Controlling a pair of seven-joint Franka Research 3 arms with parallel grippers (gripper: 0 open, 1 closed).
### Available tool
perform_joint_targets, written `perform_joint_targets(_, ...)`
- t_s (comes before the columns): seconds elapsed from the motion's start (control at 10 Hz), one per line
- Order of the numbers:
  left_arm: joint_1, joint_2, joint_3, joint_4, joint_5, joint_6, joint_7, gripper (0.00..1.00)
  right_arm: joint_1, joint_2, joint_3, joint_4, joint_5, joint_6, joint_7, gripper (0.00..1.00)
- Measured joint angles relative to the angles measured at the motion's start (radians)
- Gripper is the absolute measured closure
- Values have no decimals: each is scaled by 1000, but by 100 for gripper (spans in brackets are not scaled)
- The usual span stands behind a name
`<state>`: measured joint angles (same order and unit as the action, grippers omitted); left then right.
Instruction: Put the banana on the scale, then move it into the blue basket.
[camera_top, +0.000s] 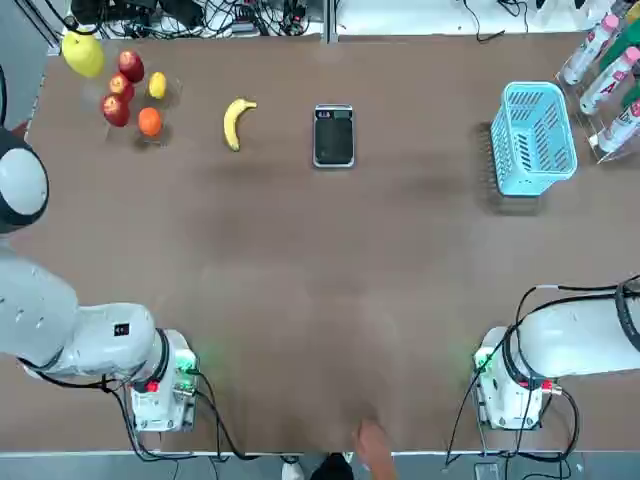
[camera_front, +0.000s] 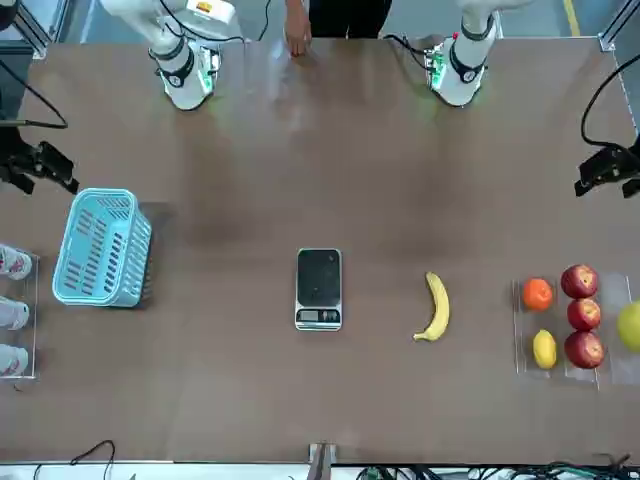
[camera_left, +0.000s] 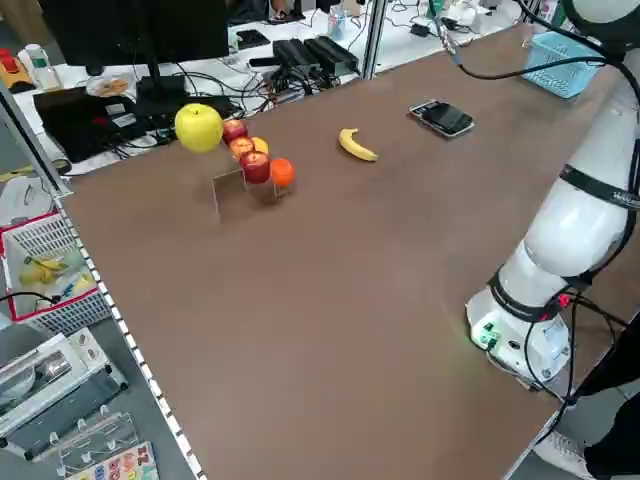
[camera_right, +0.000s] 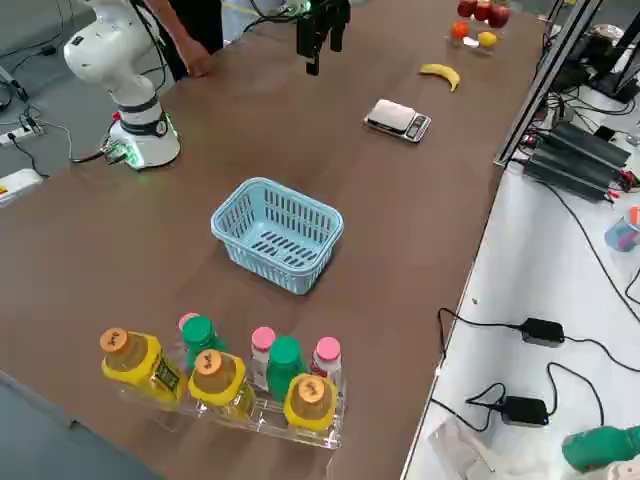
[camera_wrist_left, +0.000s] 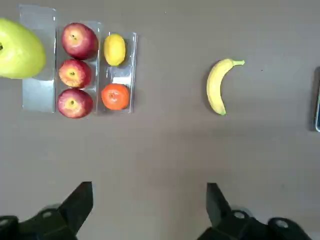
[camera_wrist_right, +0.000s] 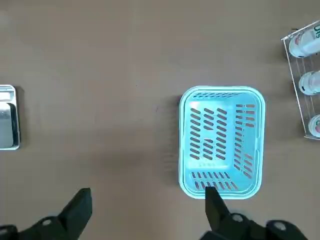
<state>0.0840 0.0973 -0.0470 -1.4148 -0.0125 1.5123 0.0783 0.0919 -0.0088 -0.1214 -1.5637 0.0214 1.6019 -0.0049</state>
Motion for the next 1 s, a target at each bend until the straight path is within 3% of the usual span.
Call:
perform_joint_targets(0.5, -4, 14, -27, -4, 0, 8, 0, 0, 0, 0, 0, 0, 0, 0, 0, 0)
perform_joint_targets(0.8, -7, 98, -30, -18, -21, 99, -34, 0, 0, 0, 0, 1, 0, 0, 0, 0)
perform_joint_targets(1.0, -41, 124, -32, -106, -21, 229, -110, 0, 0, 0, 0, 1, 0, 0, 0, 0)
